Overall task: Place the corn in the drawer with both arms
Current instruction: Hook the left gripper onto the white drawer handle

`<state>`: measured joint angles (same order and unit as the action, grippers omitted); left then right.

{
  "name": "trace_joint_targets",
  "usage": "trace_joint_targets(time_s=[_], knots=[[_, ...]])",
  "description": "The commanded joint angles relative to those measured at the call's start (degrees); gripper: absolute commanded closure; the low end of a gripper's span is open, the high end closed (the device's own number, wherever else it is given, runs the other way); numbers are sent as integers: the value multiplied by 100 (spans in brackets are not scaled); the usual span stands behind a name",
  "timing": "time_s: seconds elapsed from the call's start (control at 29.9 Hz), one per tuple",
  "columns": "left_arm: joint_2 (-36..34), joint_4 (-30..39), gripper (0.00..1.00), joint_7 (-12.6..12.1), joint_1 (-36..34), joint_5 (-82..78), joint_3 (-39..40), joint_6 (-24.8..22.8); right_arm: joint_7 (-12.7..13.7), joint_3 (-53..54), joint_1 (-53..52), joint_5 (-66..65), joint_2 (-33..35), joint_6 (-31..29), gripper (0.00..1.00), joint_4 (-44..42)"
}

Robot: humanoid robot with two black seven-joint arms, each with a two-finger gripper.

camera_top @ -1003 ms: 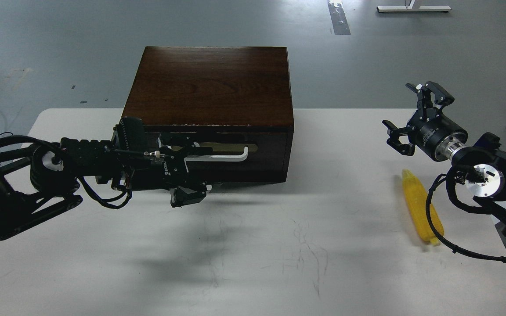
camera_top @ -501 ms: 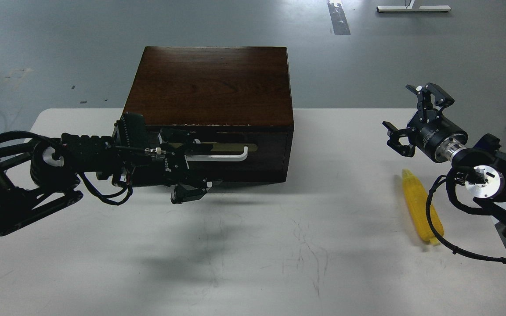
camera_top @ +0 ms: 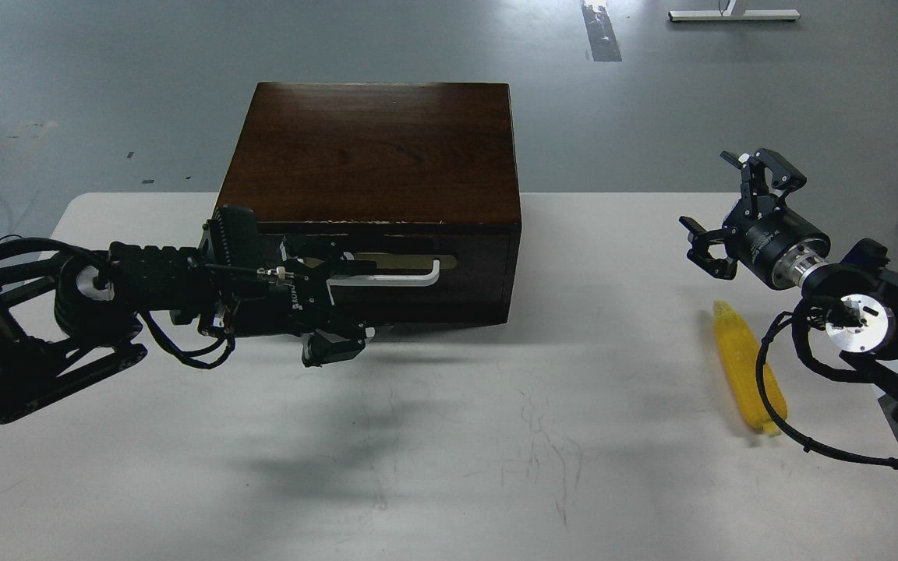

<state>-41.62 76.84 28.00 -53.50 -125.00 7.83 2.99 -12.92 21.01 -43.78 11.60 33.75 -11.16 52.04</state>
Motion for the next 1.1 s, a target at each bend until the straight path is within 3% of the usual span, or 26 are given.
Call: trace_joint_targets(time_s=[0.0, 1.07], knots=[[-4, 15, 22, 0, -20, 0, -1, -1, 0, -9, 1, 0, 0, 0, 0, -1], [-144, 253, 22, 0, -73, 0, -185, -1, 0, 53, 115, 0, 0, 0, 0, 8]])
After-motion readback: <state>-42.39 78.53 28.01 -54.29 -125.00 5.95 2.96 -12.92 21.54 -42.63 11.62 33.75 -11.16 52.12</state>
